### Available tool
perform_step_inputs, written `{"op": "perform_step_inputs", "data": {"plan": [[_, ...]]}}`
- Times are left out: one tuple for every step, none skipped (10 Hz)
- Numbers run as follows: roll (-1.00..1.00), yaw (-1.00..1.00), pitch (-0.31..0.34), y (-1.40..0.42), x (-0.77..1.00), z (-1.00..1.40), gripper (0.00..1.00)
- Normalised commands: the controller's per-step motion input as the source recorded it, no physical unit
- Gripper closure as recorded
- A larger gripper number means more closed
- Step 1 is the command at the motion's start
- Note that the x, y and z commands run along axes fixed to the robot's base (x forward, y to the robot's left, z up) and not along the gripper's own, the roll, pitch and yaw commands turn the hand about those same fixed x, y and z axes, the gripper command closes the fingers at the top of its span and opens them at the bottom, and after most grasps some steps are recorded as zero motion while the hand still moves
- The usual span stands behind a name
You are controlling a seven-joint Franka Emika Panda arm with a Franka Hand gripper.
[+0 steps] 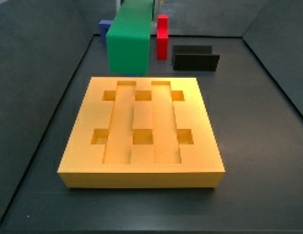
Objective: Pick up the green object. Move up. Move to above the board. Insert the green object.
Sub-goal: Insert the green object.
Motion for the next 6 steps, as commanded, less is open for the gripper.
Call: {"op": "perform_step_inputs", "data": {"plan": [[0.15,0.05,-0.107,-0.18,-0.06,-0.98,1.0],[0.16,0.0,-0.1,-0.26,0.0,-0.96,1.0],[0.1,0.03,-0.154,-0.28,0.0,-0.91,1.0],[0.08,0.21,-0.187,-0.13,0.0,-0.84,1.0],[0.07,0.27,-0.22,-0.07,0.04,-0.77,1.0],[0.18,0.19,-0.12,0.0,0.2,-0.77,1.0]]}}
